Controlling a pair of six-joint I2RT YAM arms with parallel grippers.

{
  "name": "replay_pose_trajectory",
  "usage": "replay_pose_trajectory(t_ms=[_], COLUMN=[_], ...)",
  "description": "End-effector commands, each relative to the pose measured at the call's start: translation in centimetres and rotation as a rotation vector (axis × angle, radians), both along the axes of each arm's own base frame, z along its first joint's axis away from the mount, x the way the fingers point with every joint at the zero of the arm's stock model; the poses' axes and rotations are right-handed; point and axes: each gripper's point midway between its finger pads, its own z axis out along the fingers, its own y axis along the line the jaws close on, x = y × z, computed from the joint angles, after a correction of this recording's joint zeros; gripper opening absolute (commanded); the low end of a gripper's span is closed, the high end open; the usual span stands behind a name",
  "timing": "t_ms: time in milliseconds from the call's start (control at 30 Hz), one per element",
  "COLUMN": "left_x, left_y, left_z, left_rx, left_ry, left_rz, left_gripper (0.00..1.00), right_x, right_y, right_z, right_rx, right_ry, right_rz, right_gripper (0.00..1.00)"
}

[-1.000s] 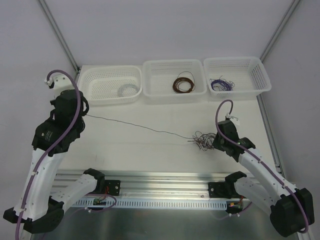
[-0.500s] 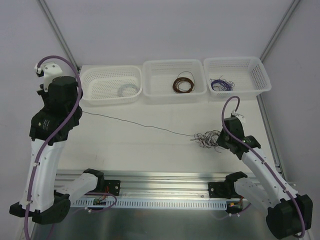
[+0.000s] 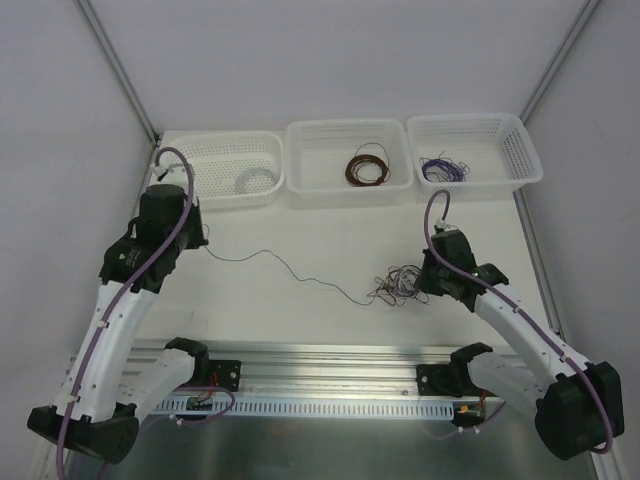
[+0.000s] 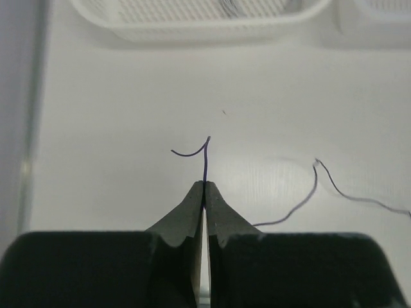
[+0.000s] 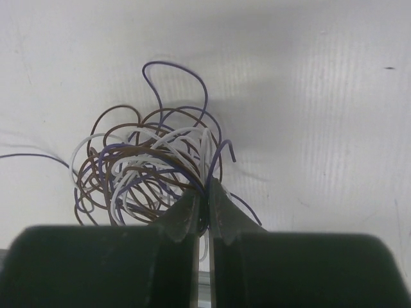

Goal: Untangle the cables

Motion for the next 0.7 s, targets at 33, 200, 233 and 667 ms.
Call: replay_pose_trajectory(t_ms=[33,200,233,667], left_x=[-0.1,-1.1,-1.4,-4.6], left_y=[-6.3,-8.2,-9.0,-22.2], left_z=[-7.3,-10.7,-10.9,-12.1], left_rx=[-0.233,-0.257,-0.266,-0.261], left_ry=[0.165,0.252,0.257,0.243], left_rz=[-0.221,-0.280,-0.310,-0.734], left_gripper=[0.03,0.47,0.53,0.81], right_x=[1.3,1.4,1.4,1.5], right_y=[3.3,5.6,5.8,6.3], right_z=[0.9,1.1,1.3,2.3], right_rx=[0.042,0.041,0.041,0.033], right_ry=[-0.050,-0.059,-0.062,-0.082], right_rz=[0.122,0.199,0.204,0.227], right_gripper=[0.03,0.02,0.02,0.01])
